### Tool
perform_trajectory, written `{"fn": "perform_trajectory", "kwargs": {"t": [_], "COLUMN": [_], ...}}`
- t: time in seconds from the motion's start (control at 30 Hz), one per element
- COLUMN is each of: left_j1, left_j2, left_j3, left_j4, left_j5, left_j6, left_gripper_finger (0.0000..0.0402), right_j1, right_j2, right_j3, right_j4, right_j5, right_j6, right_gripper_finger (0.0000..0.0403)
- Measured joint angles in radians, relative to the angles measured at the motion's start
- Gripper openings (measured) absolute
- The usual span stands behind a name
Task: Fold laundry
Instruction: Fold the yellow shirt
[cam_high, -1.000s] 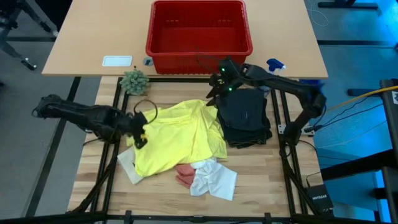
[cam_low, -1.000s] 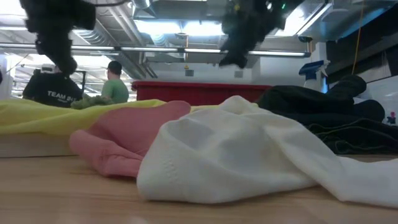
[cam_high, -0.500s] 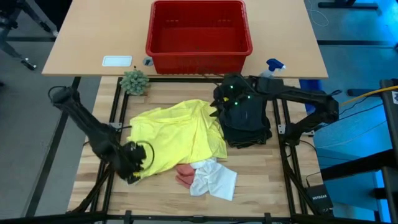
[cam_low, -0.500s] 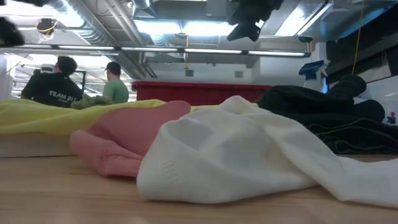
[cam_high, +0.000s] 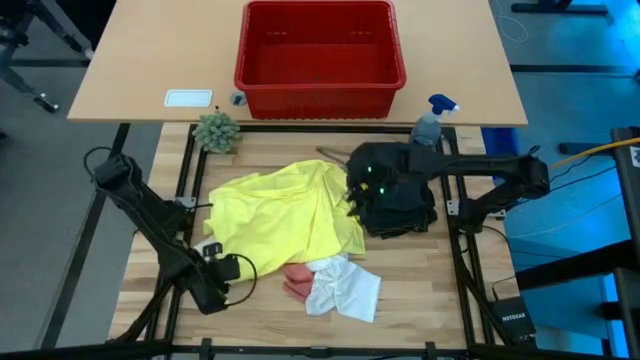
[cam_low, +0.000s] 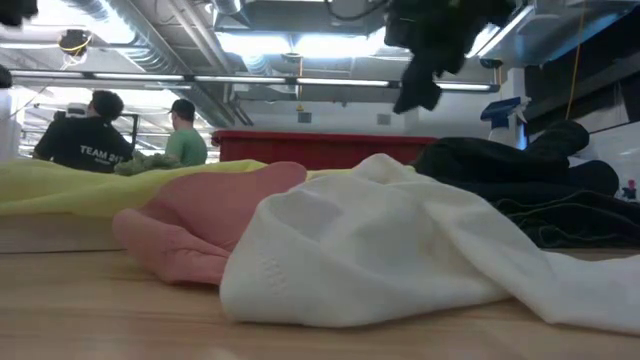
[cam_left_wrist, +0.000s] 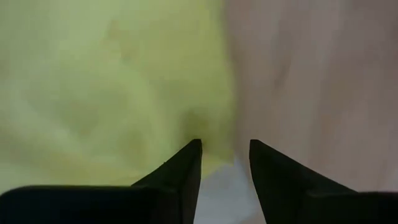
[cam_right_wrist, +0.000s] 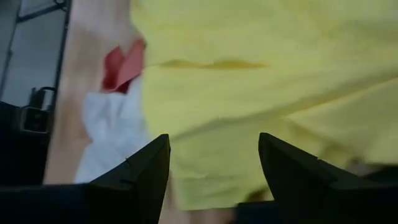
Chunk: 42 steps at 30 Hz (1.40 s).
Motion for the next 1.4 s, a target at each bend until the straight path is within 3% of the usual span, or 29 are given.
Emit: {"fn": "perform_trajectory", "kwargs": {"t": [0.2, 0.53, 0.8, 0.9, 1.07, 1.23, 1.4], "left_j1": [-0.001, 0.0, 0.009, 0.027, 0.068, 0.097, 0.112], "left_j2": [0.017, 0.018, 0.139, 0.193, 0.19, 0.16, 0.157], "left_j3": [0.002, 0.006, -0.006, -0.001, -0.004, -0.004, -0.004], "left_j4": [-0.022, -0.022, 0.012, 0.03, 0.047, 0.049, 0.053], "left_j5": [0.003, -0.094, -0.059, -0.007, 0.055, 0.049, 0.042], "left_j6": [-0.03, -0.018, -0.045, -0.108, -0.188, -0.243, -0.263], "left_gripper_finger": [0.0136, 0.0137, 0.0134, 0.0106, 0.0013, 0.0003, 0.0002], "right_j1": [0.115, 0.221, 0.319, 0.36, 0.418, 0.452, 0.455], "right_j2": [-0.056, -0.086, -0.085, -0.085, -0.085, -0.084, -0.035], "right_j3": [-0.091, -0.094, -0.173, -0.228, -0.316, -0.373, -0.385], "right_j4": [0.11, 0.116, 0.131, 0.146, 0.199, 0.293, 0.384], "right_j5": [0.055, 0.164, 0.193, 0.224, 0.346, 0.468, 0.478], "right_j6": [0.133, 0.168, 0.188, 0.194, 0.177, 0.156, 0.156], "right_gripper_finger": [0.0237, 0.0237, 0.0237, 0.0237, 0.0237, 0.0237, 0.0237]}}
